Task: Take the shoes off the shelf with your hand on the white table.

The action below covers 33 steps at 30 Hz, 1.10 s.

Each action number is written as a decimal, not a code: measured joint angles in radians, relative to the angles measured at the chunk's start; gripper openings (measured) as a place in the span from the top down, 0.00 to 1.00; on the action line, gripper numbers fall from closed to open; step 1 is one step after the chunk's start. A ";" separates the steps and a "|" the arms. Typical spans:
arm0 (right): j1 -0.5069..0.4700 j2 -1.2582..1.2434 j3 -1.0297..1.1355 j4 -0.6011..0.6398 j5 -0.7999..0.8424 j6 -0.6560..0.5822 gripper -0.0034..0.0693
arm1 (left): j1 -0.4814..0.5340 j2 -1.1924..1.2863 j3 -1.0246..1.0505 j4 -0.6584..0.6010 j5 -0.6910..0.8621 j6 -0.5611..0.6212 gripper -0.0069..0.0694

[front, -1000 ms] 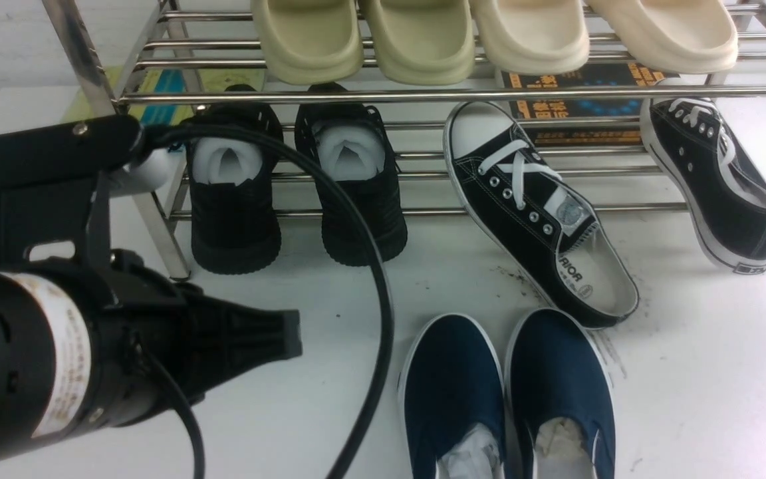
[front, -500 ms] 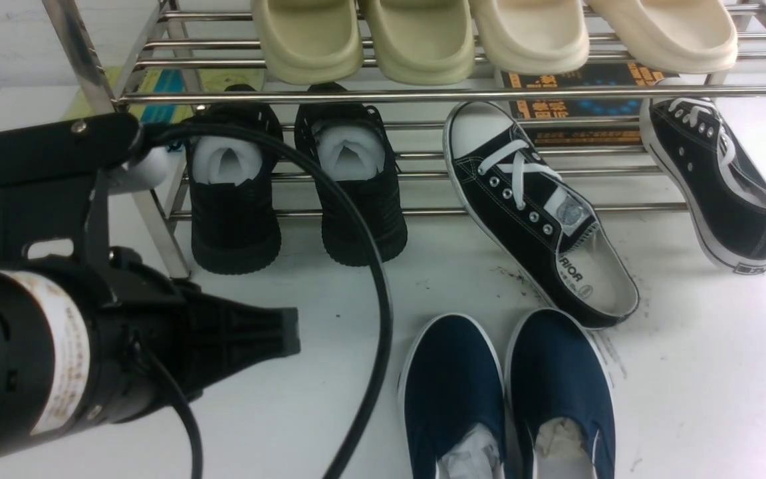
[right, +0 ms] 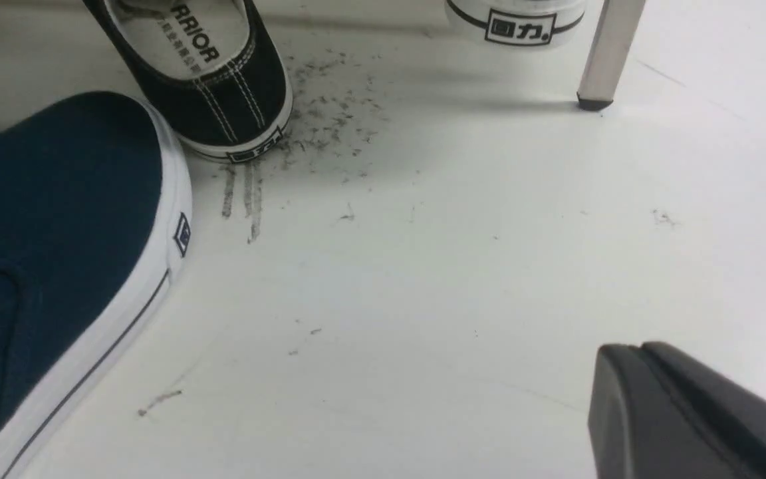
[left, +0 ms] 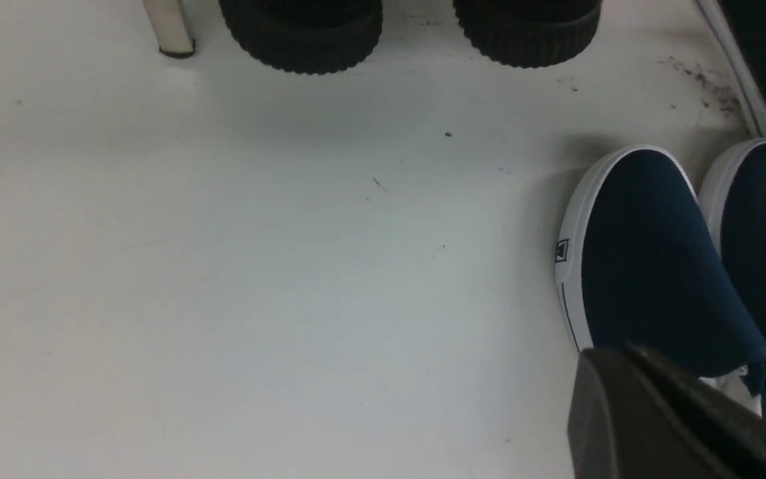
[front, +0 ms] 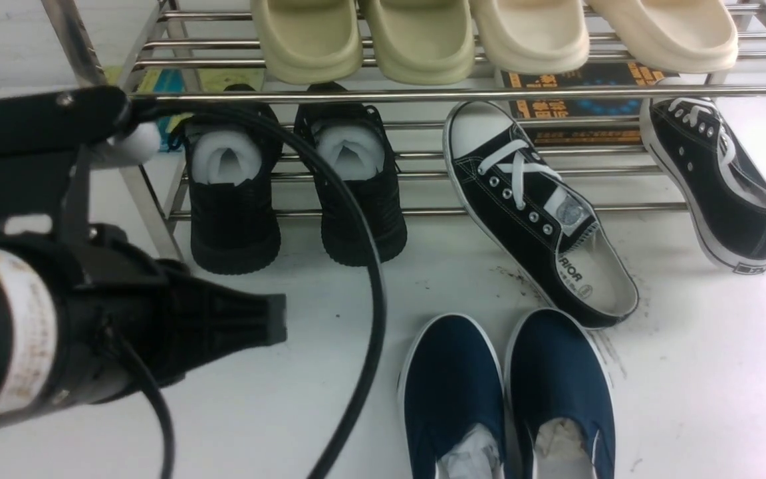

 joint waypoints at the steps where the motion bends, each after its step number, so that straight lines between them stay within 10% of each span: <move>1: 0.000 0.000 0.000 -0.006 0.000 0.000 0.92 | 0.000 -0.013 -0.020 -0.010 0.022 0.035 0.89; 13: 0.000 0.000 0.000 -0.011 0.000 0.000 0.91 | 0.000 -0.334 0.029 -0.334 0.088 0.580 0.89; 23: 0.000 0.000 0.000 -0.011 0.000 0.001 0.89 | 0.000 -0.469 0.470 -0.139 -0.532 0.433 0.89; 33: 0.000 0.000 0.000 -0.011 0.001 0.001 0.88 | 0.000 -0.469 0.590 -0.031 -0.605 0.407 0.88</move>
